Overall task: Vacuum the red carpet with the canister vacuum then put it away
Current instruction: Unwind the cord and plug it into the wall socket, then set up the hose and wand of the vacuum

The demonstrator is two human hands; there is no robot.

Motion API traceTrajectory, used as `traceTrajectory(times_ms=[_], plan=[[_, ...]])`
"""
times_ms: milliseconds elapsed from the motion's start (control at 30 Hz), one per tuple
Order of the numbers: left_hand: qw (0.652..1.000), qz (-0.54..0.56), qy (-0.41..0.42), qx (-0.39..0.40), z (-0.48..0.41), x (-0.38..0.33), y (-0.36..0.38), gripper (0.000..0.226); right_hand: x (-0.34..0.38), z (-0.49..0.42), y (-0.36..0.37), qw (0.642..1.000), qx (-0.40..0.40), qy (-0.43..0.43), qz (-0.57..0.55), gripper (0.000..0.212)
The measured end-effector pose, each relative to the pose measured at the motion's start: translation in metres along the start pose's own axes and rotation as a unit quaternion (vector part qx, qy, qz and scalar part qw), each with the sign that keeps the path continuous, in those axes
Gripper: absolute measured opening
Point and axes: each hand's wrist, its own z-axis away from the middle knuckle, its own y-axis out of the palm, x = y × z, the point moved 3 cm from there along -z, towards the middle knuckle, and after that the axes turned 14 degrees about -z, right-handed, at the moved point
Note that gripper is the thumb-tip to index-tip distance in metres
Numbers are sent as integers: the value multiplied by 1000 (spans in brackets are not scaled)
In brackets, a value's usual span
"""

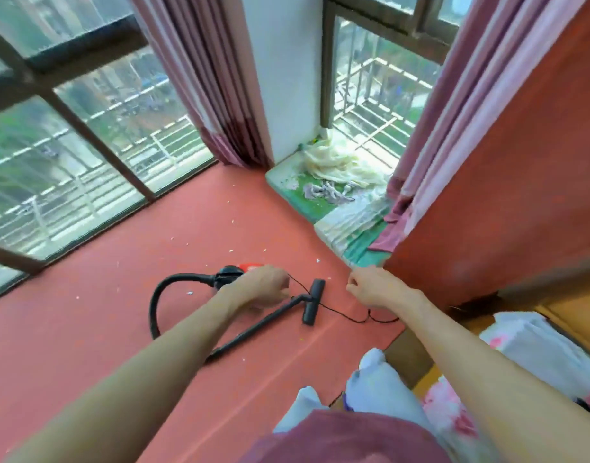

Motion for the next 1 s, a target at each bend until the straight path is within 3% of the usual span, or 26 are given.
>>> traceTrajectory(times_ms=[200, 500, 867, 1000], plan=[[988, 119, -91, -25, 40, 74, 37, 25, 92, -44, 17, 992, 62, -87, 73, 29], [953, 230, -199, -10, 60, 129, 60, 18, 157, -107, 42, 965, 144, -167, 143, 25], [882, 358, -295, -87, 109, 212, 100, 22, 228, -152, 93, 949, 205, -162, 176, 30], [888, 351, -287, -71, 116, 273, 123, 23, 265, -175, 124, 962, 191, -125, 148, 25]])
